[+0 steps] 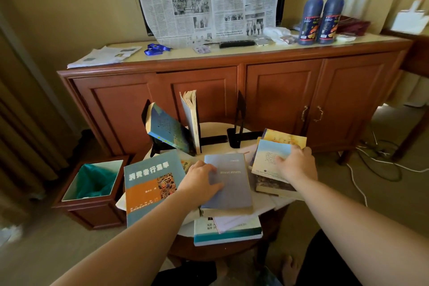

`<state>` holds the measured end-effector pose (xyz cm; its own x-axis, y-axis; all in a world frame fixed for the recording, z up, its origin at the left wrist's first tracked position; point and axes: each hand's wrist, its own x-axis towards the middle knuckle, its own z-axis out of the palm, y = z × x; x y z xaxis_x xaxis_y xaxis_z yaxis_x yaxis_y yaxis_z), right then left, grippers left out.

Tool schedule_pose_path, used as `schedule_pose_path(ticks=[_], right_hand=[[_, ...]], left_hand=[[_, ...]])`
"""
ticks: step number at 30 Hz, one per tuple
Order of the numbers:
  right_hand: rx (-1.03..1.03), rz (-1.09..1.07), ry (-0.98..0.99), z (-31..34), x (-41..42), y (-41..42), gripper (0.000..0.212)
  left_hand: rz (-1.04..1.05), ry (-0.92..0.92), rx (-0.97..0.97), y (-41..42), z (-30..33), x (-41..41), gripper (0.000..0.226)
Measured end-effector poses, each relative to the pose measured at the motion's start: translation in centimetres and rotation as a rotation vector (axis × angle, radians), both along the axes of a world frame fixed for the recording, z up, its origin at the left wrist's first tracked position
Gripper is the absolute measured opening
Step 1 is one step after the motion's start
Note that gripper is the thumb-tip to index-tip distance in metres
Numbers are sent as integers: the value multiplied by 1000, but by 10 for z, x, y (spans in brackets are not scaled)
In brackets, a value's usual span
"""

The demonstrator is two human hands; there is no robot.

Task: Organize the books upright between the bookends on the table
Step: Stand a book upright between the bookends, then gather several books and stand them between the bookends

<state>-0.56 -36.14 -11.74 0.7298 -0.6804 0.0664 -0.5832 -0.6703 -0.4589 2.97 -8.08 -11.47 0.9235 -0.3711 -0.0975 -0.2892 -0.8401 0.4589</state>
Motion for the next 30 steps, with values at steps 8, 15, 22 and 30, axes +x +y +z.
schedule_pose_path(ticks=[8, 15, 22, 30], right_hand=[[-188, 462, -79, 7, -8, 67, 30], [-119, 815, -32, -6, -5, 138, 20], [-92, 927, 208, -3, 12, 208, 63], [-46, 891, 296, -6, 26, 233, 69]], left_hand=[[121, -127, -4, 60, -2, -2, 38], [392, -167, 47, 119, -18, -8, 49], [729, 139, -83, 148, -7, -2, 136], [923, 337, -702, 162, 9, 8, 66]])
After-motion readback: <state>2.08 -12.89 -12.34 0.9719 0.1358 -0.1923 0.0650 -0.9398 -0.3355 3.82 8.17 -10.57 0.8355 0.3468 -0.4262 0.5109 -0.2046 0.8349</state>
